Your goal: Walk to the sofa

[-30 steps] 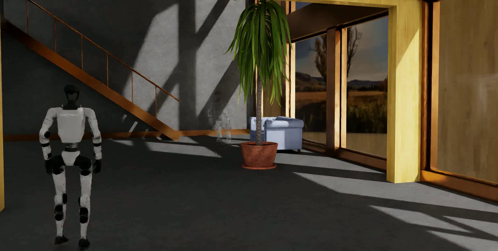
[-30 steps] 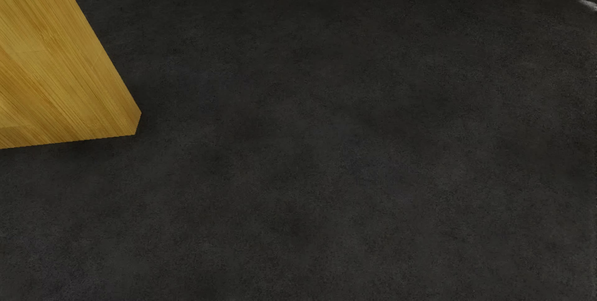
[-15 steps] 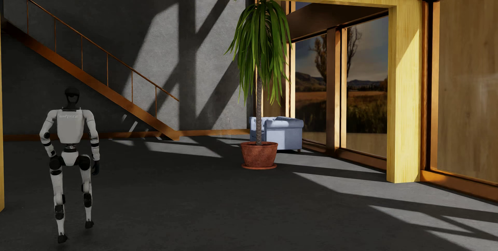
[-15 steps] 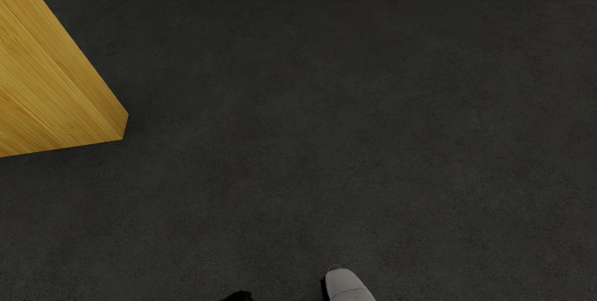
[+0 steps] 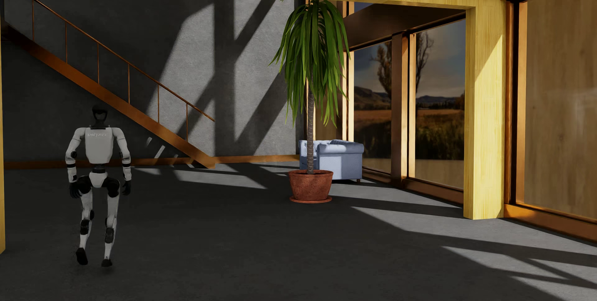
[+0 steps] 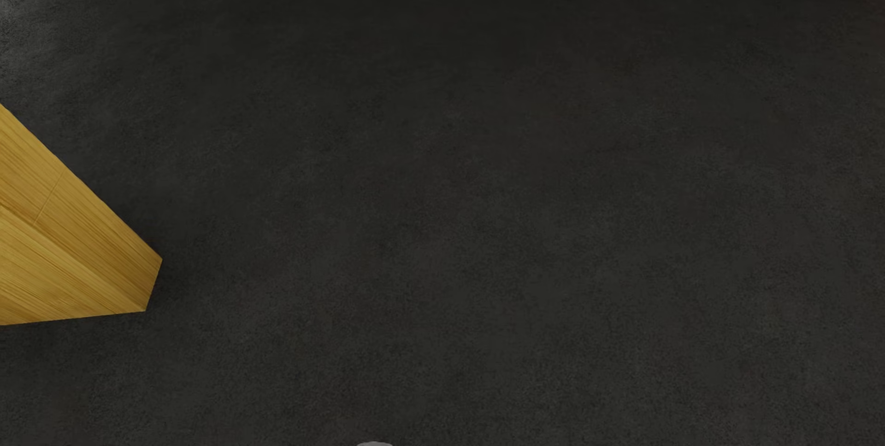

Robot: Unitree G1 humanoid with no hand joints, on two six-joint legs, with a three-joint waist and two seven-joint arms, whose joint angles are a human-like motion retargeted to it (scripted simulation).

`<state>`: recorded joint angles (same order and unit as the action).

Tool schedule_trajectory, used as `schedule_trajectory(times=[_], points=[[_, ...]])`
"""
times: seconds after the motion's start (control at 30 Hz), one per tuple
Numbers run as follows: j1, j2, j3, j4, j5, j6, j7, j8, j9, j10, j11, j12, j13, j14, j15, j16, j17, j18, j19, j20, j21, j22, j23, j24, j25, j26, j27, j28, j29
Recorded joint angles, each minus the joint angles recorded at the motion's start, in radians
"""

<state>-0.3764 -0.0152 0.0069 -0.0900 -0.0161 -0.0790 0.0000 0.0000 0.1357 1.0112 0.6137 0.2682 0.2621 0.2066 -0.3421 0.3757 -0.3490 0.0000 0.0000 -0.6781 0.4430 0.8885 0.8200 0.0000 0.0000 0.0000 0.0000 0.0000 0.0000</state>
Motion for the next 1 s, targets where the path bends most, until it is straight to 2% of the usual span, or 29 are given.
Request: schedule_trajectory(times=[0.03,0.07,0.13,0.17,0.2,0.23,0.27,0.3,0.33,0.37,0.4,0.43,0.47,0.53,0.6,0.63,0.67,0.7,0.73,0.77,0.8,0.83,0.87,0.9,0.93,0.97,1.0], points=[[-0.041,0.088,0.057,0.009,-0.006,-0.011,0.000,0.000,0.000,-0.201,-0.059,0.017,-0.014,0.050,-0.014,0.006,-0.009,0.000,0.000,0.004,0.018,-0.009,-0.033,0.000,0.000,0.000,0.000,0.000,0.000],[-0.087,0.158,0.093,0.014,-0.012,-0.014,0.000,0.000,-0.010,-0.372,-0.096,0.022,-0.028,-0.003,-0.038,0.007,-0.021,0.000,0.000,0.007,0.009,-0.013,-0.069,0.000,0.000,0.000,0.000,0.000,0.000],[-0.149,0.279,0.142,0.028,-0.026,-0.020,0.000,0.000,-0.021,-0.538,-0.118,0.038,-0.064,-0.374,-0.089,0.014,-0.040,0.000,0.000,0.006,0.008,-0.025,-0.105,0.000,0.000,0.000,0.000,0.000,0.000],[-0.158,0.289,0.163,0.060,-0.025,-0.025,0.000,0.000,-0.025,-0.497,-0.107,0.035,-0.090,-0.379,-0.086,0.011,-0.039,0.000,0.000,0.023,-0.005,-0.023,-0.109,0.000,0.000,0.000,0.000,0.000,0.000],[-0.193,0.345,0.194,0.036,-0.044,-0.028,0.000,0.000,-0.018,-0.501,-0.078,0.047,-0.082,-0.205,-0.065,0.012,-0.034,0.000,0.000,0.012,-0.016,-0.015,-0.091,0.000,0.000,0.000,0.000,0.000,0.000],[-0.234,0.330,0.217,0.036,-0.064,-0.038,0.000,0.000,-0.029,-0.414,-0.016,0.042,-0.072,-0.007,0.018,0.005,-0.028,0.000,0.000,0.015,-0.040,-0.007,-0.077,0.000,0.000,0.000,0.000,0.000,0.000],[-0.236,0.308,0.196,-0.005,-0.106,-0.073,0.000,0.000,-0.040,-0.335,0.092,0.045,-0.061,0.083,0.174,0.002,-0.006,0.000,0.000,0.013,-0.046,0.019,-0.039,0.000,0.000,0.000,0.000,0.000,0.000],[-0.198,0.253,0.154,-0.041,-0.110,-0.074,0.000,0.000,-0.050,-0.289,0.262,0.034,-0.038,0.078,0.335,-0.001,-0.002,0.000,0.000,-0.012,-0.036,0.039,0.001,0.000,0.000,0.000,0.000,0.000,0.000],[-0.150,0.140,0.118,-0.087,-0.128,-0.074,0.000,0.000,-0.059,-0.273,0.469,0.022,-0.025,0.050,0.408,-0.006,-0.007,0.000,0.000,-0.016,-0.003,0.045,0.021,0.000,0.000,0.000,0.000,0.000,0.000],[-0.076,0.027,0.080,-0.123,-0.156,-0.085,0.000,0.000,-0.064,-0.289,0.654,0.013,0.006,-0.016,0.323,-0.022,-0.002,0.000,0.000,0.050,-0.018,0.058,0.011,0.000,0.000,0.000,0.000,0.000,0.000],[0.051,-0.052,0.031,-0.128,-0.139,-0.067,0.000,0.000,-0.047,-0.341,0.732,-0.002,0.013,-0.094,0.185,-0.018,-0.003,0.000,0.000,0.055,0.000,0.044,0.027,0.000,0.000,0.000,0.000,0.000,0.000],[0.157,-0.151,-0.023,-0.120,-0.118,-0.040,0.000,0.000,-0.044,-0.391,0.744,-0.029,0.024,-0.170,0.099,-0.012,-0.004,0.000,0.000,0.055,0.014,0.037,0.042,0.000,0.000,0.000,0.000,0.000,0.000],[0.239,-0.244,-0.098,-0.111,-0.114,-0.014,0.000,0.000,-0.054,-0.435,0.683,-0.048,0.042,-0.247,0.067,-0.003,-0.005,0.000,0.000,0.059,0.003,0.011,0.049,0.000,0.000,0.000,0.000,0.000,0.000],[0.461,-0.340,-0.197,-0.064,-0.103,0.023,0.000,0.000,-0.032,-0.545,0.414,-0.070,0.065,-0.402,0.080,0.034,-0.018,0.000,0.000,0.067,0.000,-0.118,0.055,0.000,0.000,0.000,0.000,0.000,0.000],[0.604,-0.419,-0.255,-0.044,-0.129,0.023,0.000,0.000,-0.043,-0.595,0.067,-0.120,0.084,-0.556,0.139,0.055,-0.015,0.000,0.000,0.115,-0.019,-0.175,0.056,0.000,0.000,0.000,0.000,0.000,0.000],[0.647,-0.452,-0.268,-0.037,-0.135,0.023,0.000,0.000,-0.061,-0.600,-0.063,-0.140,0.089,-0.595,0.178,0.066,-0.014,0.000,0.000,0.133,-0.012,-0.208,0.065,0.000,0.000,0.000,0.000,0.000,0.000],[0.691,-0.473,-0.285,-0.029,-0.158,0.019,0.000,0.000,-0.074,-0.597,-0.442,-0.165,0.092,-0.605,0.451,0.068,-0.015,0.000,0.000,0.132,-0.005,-0.210,0.079,0.000,0.000,0.000,0.000,0.000,0.000],[0.738,-0.495,-0.315,0.007,-0.168,0.027,0.000,0.000,-0.070,-0.582,-0.115,-0.171,0.100,-0.576,0.237,0.064,-0.014,0.000,0.000,0.158,-0.011,-0.213,0.088,0.000,0.000,0.000,0.000,0.000,0.000],[0.779,-0.520,-0.334,0.045,-0.161,0.033,0.000,0.000,-0.067,-0.544,-0.004,-0.159,0.102,-0.513,0.128,0.057,-0.008,0.000,0.000,0.197,-0.002,-0.229,0.107,0.000,0.000,0.000,0.000,0.000,0.000],[0.775,-0.549,-0.343,0.079,-0.150,0.044,0.000,0.000,-0.093,-0.462,0.106,-0.129,0.111,-0.387,0.188,0.043,-0.002,0.000,0.000,0.194,0.004,-0.209,0.138,0.000,0.000,0.000,0.000,0.000,0.000],[0.744,-0.555,-0.331,0.113,-0.101,0.073,0.000,0.000,-0.100,-0.320,0.214,-0.112,0.111,-0.178,0.203,0.007,-0.001,0.000,0.000,0.196,0.015,-0.144,0.182,0.000,0.000,0.000,0.000,0.000,0.000],[0.674,-0.502,-0.309,0.119,-0.066,0.076,0.000,0.000,-0.089,-0.116,0.270,-0.089,0.100,-0.008,0.153,-0.004,0.004,0.000,0.000,0.206,0.008,-0.093,0.208,0.000,0.000,0.000,0.000,0.000,0.000],[0.550,-0.431,-0.293,0.138,0.010,0.091,0.000,0.000,-0.070,0.146,0.262,-0.069,0.101,0.043,0.098,-0.005,0.011,0.000,0.000,0.192,-0.021,-0.078,0.176,0.000,0.000,0.000,0.000,0.000,0.000],[0.454,-0.322,-0.242,0.120,0.039,0.085,0.000,0.000,-0.051,0.308,0.217,-0.077,0.099,-0.047,0.071,-0.012,0.011,0.000,0.000,0.127,-0.020,-0.031,0.157,0.000,0.000,0.000,0.000,0.000,0.000],[0.341,-0.230,-0.183,0.074,0.034,0.057,0.000,0.000,-0.044,0.389,0.172,-0.063,0.082,-0.128,0.063,-0.037,0.013,0.000,0.000,0.157,-0.022,-0.001,0.125,0.000,0.000,0.000,0.000,0.000,0.000],[0.235,-0.130,-0.119,0.042,0.037,0.036,0.000,0.000,-0.042,0.362,0.104,-0.027,0.076,-0.125,0.061,-0.017,0.005,0.000,0.000,0.112,-0.018,-0.050,0.071,0.000,0.000,0.000,0.000,0.000,0.000],[0.161,-0.021,-0.054,0.022,0.037,0.022,0.000,0.000,-0.038,0.221,0.031,-0.009,0.072,-0.078,0.059,-0.055,-0.002,0.000,0.000,0.157,-0.036,0.026,0.029,0.000,0.000,0.000,0.000,0.000,0.000]])
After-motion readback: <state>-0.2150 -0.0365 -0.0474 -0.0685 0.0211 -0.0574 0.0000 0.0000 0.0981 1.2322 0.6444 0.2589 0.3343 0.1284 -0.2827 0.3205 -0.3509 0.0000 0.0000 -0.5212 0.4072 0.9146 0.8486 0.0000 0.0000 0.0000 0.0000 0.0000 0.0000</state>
